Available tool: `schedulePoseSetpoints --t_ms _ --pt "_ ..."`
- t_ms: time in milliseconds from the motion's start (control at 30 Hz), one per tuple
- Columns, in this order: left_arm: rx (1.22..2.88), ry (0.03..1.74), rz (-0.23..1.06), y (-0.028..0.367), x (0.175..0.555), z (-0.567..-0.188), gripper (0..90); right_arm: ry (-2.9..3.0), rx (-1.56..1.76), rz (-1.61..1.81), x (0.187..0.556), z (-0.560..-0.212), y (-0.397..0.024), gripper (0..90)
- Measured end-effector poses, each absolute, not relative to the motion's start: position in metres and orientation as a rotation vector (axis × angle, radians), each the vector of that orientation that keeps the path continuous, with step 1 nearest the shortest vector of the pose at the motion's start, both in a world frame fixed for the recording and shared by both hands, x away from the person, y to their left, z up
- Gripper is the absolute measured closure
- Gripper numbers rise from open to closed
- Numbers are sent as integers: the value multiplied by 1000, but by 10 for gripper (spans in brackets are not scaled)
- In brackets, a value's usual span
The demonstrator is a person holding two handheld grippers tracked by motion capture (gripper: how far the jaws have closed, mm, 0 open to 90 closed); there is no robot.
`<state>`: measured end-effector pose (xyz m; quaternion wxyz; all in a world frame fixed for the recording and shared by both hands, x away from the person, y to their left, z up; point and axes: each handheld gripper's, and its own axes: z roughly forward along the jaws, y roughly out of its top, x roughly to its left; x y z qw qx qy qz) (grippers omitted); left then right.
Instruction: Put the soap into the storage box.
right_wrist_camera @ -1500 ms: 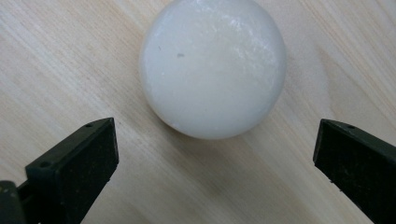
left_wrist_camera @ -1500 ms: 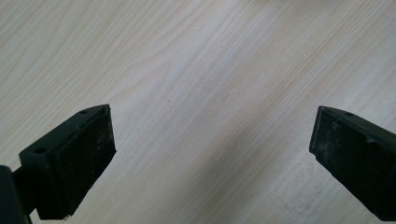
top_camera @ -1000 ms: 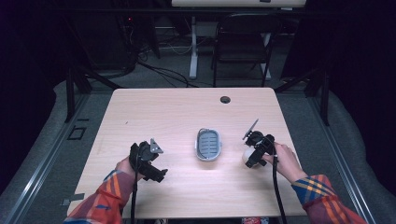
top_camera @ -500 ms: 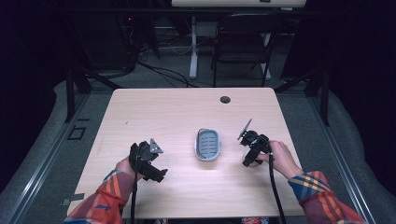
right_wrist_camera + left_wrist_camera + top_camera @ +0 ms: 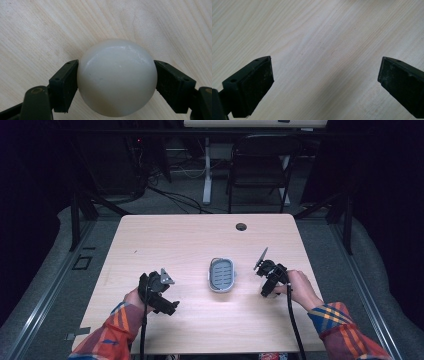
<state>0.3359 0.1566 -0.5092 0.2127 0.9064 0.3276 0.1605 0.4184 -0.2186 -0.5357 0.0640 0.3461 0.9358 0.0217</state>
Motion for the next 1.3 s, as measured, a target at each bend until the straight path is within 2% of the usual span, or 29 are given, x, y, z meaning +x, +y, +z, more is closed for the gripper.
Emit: schedulePoseSetpoints --t_ms 1300 --pt "2519 916 451 157 336 -509 1 2810 1023 93 413 -517 -216 236"
